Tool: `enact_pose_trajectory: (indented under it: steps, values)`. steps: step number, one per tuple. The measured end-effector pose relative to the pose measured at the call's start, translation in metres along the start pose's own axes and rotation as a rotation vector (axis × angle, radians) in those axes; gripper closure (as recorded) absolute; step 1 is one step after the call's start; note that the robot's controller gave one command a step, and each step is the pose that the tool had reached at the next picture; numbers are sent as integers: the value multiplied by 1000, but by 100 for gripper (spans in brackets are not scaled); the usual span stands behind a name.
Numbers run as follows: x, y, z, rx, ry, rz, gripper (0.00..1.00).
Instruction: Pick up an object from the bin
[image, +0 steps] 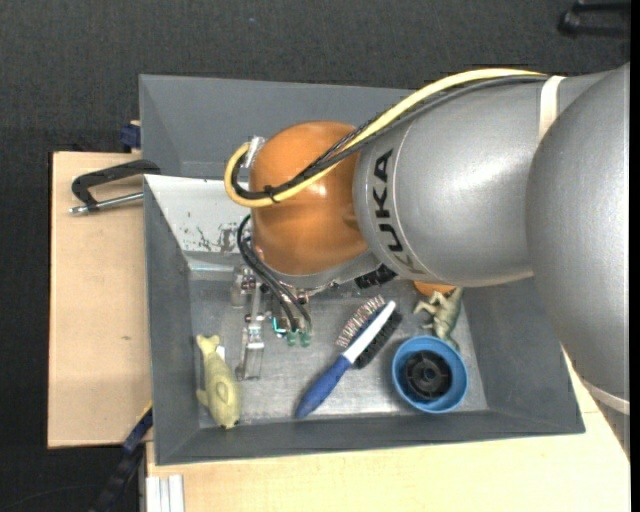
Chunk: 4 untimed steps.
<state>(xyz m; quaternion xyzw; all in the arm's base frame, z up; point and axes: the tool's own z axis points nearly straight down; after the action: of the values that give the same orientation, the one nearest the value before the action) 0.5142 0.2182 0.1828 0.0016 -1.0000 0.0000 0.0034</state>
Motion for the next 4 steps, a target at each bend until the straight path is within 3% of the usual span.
enact_pose_trajectory:
  steps: [1, 2, 3, 4]
  values:
    - [8, 18, 114, -4, -4, 76, 0]
    - [-7, 16, 81, -6, -10, 576, 0]
    - [12, 17, 72, -2, -8, 174, 0]
    - [12, 13, 112, -4, -4, 474, 0]
